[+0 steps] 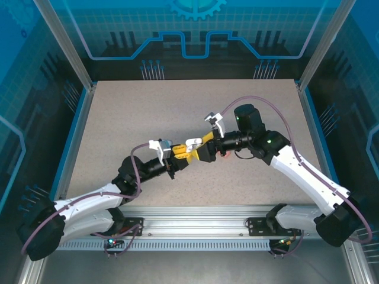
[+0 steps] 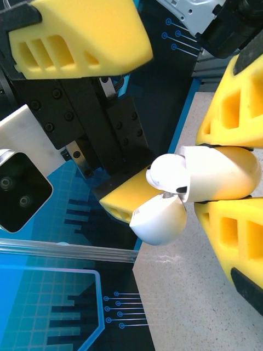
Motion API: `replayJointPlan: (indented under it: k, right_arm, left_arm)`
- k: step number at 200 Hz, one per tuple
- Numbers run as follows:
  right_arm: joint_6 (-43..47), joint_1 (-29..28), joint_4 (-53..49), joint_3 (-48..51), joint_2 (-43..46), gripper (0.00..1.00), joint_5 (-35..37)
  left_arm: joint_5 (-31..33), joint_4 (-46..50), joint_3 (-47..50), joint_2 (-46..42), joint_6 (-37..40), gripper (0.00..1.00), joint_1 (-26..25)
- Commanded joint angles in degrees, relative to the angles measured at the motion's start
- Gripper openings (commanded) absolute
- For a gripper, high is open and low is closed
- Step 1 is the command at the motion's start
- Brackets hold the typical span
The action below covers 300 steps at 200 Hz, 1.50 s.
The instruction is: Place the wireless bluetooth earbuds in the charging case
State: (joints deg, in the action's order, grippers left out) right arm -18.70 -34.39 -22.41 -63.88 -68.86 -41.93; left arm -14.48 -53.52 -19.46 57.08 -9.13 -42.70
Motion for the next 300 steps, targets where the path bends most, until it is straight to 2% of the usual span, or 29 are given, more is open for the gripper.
replayJointPlan:
  k: [1, 17, 37, 103, 129, 140, 165, 192, 206, 230, 267, 300]
  right_arm:
    - [-0.3, -0.5, 1.0, -3.0, -0.4, 0.88, -4.2]
    - [0.3, -0.6, 0.5, -3.6, 0.0, 0.78, -4.3]
    - [1.6, -0.6, -0.2, -3.7, 1.2, 0.74, -3.2]
    - [4.2, -0.1, -2.5, -3.6, 4.4, 0.74, 1.9]
    - [9.3, 0.1, -8.1, -4.8, 5.4, 0.78, 8.7]
    - [13.4, 0.7, -9.6, -4.4, 6.1, 0.83, 10.0]
    - [20.8, 2.5, -10.1, -2.5, 7.9, 0.91, 7.7]
    - [27.9, 2.8, -11.4, -1.6, 7.3, 0.92, 1.6]
    - [29.3, 2.7, -11.2, -1.6, 6.0, 0.91, -1.1]
    - [30.4, 2.0, -12.4, -3.2, 3.0, 0.82, -5.0]
    - [30.3, 0.6, -11.6, -2.2, 1.7, 0.73, -5.7]
    - [28.8, 0.1, -10.7, -1.7, 0.7, 0.58, -5.7]
  left_arm:
    - [-0.8, -3.3, -1.5, 0.0, -0.6, 0.0, 0.4]
    - [-0.4, -3.1, -1.4, 0.0, -0.5, 0.0, 0.4]
    - [-0.1, -2.8, -1.4, 0.0, -0.3, 0.0, 0.4]
    - [-0.1, -2.4, -1.3, 0.0, 0.1, 0.0, 0.4]
    - [-0.4, -2.5, -1.4, -0.4, -0.1, 0.0, 0.4]
    - [-0.7, -2.5, -1.4, -0.7, -0.3, 0.0, 0.4]
    - [-2.6, -2.5, -1.5, -1.4, -0.4, 0.0, 0.4]
    - [-5.7, -2.6, -1.8, -2.1, -0.6, 0.0, 0.4]
    - [-7.0, -2.6, -2.0, -2.2, -0.8, 0.0, 0.4]
    - [-8.3, -2.5, -2.4, -2.1, -1.2, 0.0, 0.4]
    - [-7.5, -2.6, -2.5, -1.9, -1.4, 0.0, 0.4]
    - [-7.3, -2.5, -2.6, -1.6, -1.7, 0.0, 0.4]
